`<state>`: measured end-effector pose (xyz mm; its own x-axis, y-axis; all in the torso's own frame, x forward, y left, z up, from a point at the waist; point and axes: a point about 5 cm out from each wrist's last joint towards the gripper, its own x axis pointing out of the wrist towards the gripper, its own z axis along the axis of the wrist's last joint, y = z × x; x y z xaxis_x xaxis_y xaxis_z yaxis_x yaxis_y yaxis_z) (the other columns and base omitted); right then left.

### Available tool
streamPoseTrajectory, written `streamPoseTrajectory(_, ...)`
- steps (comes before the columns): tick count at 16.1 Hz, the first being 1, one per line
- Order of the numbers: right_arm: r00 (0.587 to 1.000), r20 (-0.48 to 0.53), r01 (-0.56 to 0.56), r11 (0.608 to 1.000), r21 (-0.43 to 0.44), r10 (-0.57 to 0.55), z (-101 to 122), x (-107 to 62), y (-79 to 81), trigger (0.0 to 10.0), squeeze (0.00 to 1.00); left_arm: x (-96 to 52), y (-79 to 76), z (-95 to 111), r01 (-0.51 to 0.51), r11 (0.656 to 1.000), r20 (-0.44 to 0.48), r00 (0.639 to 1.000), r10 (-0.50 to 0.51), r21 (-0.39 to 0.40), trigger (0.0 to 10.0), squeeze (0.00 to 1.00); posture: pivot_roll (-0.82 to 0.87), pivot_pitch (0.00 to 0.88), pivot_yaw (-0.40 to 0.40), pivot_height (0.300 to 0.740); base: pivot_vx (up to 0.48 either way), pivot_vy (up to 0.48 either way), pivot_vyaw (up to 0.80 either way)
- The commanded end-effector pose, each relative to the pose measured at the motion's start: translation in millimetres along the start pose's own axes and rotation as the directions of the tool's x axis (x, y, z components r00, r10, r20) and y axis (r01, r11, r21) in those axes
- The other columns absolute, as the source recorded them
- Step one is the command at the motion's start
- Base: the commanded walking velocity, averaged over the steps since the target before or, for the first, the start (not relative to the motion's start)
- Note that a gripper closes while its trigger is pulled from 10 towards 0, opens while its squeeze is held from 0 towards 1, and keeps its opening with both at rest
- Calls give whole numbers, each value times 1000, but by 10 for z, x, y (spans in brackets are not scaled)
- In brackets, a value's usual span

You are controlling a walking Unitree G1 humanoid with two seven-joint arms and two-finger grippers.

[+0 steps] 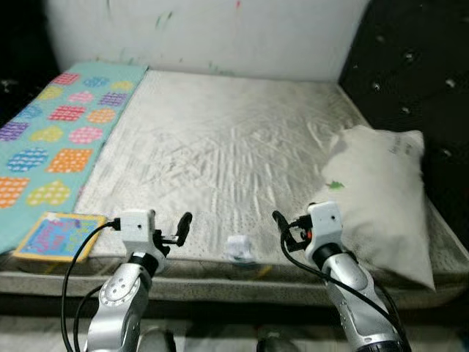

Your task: Clean up the room

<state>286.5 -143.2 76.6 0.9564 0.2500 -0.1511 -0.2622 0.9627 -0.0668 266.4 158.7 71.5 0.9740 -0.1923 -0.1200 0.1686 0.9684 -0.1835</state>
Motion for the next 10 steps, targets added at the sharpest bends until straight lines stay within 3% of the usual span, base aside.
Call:
streamPoseTrajectory(1,1000,15,-8,1000,-30,9,46,8,-12,10000,0,11,-8,39,-4,1000,17,1000,4,-4,10000,0,-115,10,-66,642,0,0,0)
streamPoseTrajectory(10,1000,10,-27,998,-59,27,54,36,24,10000,0,39,-1,71,6,1000,28,1000,-6,-9,10000,0,-120,14,-61,642,0,0,0)
